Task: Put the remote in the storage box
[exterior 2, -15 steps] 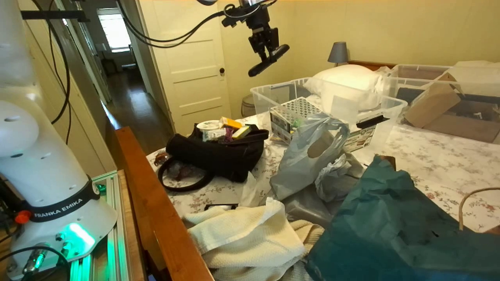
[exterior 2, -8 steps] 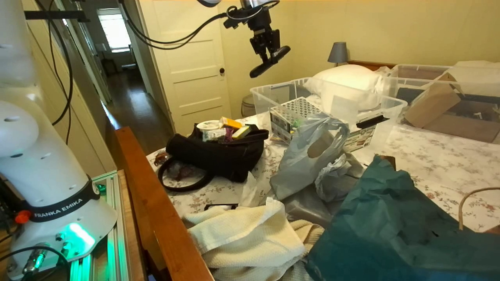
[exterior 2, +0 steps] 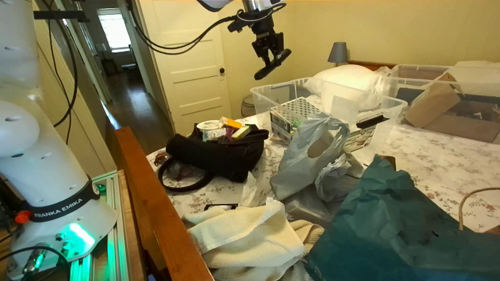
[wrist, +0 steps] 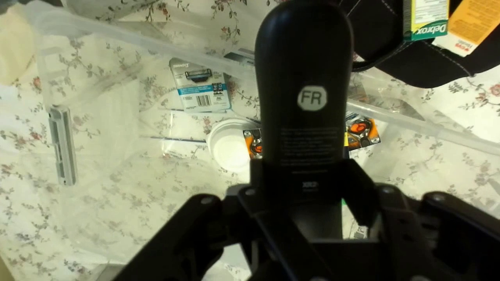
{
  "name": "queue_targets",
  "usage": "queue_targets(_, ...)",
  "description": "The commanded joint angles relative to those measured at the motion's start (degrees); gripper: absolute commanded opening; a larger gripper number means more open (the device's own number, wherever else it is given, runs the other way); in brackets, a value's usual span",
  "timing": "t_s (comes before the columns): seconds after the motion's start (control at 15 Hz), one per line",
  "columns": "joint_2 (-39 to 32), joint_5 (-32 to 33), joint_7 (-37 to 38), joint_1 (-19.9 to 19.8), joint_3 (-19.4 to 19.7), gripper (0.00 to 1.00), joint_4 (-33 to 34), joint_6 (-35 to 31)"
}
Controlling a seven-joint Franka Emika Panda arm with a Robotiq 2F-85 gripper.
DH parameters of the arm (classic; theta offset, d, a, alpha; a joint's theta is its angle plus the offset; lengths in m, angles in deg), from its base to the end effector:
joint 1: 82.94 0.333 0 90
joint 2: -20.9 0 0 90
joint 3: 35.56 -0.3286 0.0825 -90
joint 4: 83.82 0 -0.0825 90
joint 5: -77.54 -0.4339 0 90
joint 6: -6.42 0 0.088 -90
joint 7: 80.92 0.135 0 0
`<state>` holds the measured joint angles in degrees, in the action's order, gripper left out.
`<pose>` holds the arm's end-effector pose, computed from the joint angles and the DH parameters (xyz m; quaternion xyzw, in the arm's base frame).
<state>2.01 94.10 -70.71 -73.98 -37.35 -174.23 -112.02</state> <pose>0.7222 0.1125 0.4352 0.9868 0.0617 0.1008 0.1103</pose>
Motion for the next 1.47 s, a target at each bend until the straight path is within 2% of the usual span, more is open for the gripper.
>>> queue_targets(0.0,-6.4,4.4,-7.5,0.8,0.0,0.26,8.9,1.3)
queue_targets(0.67,-19.7,6.4,-32.4,1.0,-0.7,0.26,23.8,1.0)
queue_targets(1.4,-31.2,4.9,-46.3,1.8,-1.7,0.26,36.0,3.4)
